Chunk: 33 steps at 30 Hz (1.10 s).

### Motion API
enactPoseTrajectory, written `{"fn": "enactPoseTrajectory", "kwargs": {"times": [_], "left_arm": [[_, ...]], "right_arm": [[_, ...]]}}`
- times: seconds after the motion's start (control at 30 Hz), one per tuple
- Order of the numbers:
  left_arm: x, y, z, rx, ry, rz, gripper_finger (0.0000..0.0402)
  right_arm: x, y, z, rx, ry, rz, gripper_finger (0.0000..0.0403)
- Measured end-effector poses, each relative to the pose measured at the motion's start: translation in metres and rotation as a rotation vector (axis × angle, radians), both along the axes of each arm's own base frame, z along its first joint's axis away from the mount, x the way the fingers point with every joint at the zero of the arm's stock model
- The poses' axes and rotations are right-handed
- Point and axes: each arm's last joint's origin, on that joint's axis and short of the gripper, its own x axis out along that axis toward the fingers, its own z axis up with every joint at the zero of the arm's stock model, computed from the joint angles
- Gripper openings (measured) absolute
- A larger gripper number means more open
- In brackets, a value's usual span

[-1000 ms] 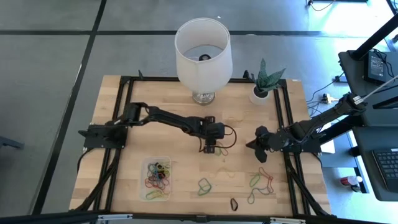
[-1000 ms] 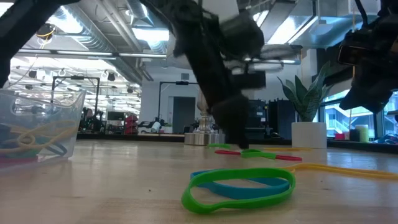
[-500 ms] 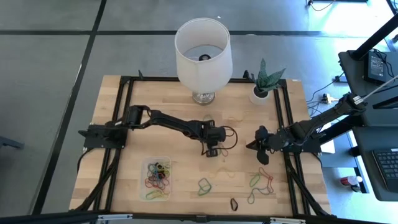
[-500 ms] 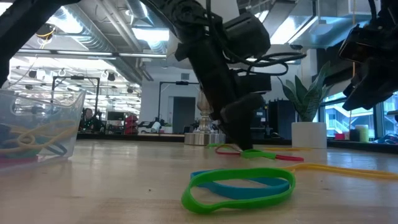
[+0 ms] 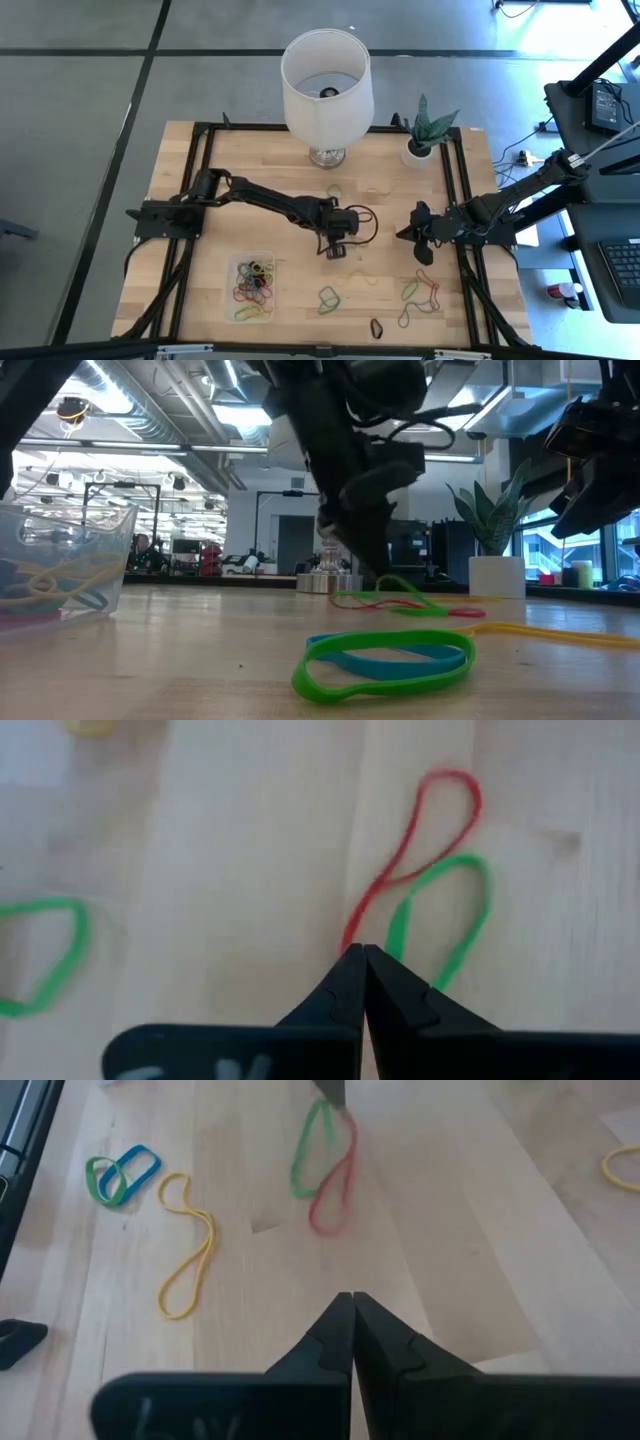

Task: Pick and place rubber bands into bin
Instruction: Put the red rubber band into the transparent bin, then put the green rubber band into the transparent bin

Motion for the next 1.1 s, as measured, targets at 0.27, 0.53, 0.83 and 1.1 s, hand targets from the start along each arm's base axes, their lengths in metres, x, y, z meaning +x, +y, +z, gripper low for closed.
{"fn": "enactPoseTrajectory", "kwargs": {"times": [0.27, 0.53, 0.83, 1.1], "left_arm": [[-0.004, -0.022, 0.002, 0.008, 0.000, -0.002, 0.0002], [-0.009, -0.037, 0.012, 0.021, -0.027, 0.052, 0.0002], [-0.025, -0.048, 0.063, 0.060, -0.158, 0.108, 0.0002], [-0.027, -0.049, 0.071, 0.042, -0.182, 0.117, 0.0004]], "right_arm": [[0.000, 0.000, 0.000, 0.002, 0.002, -0.002, 0.0010], [0.000, 0.000, 0.000, 0.002, 0.001, -0.002, 0.0010], [0.000, 0.000, 0.000, 0.000, 0.000, -0.002, 0.0010], [0.000, 0.000, 0.000, -0.008, -0.002, -0.005, 0.0010]]}}
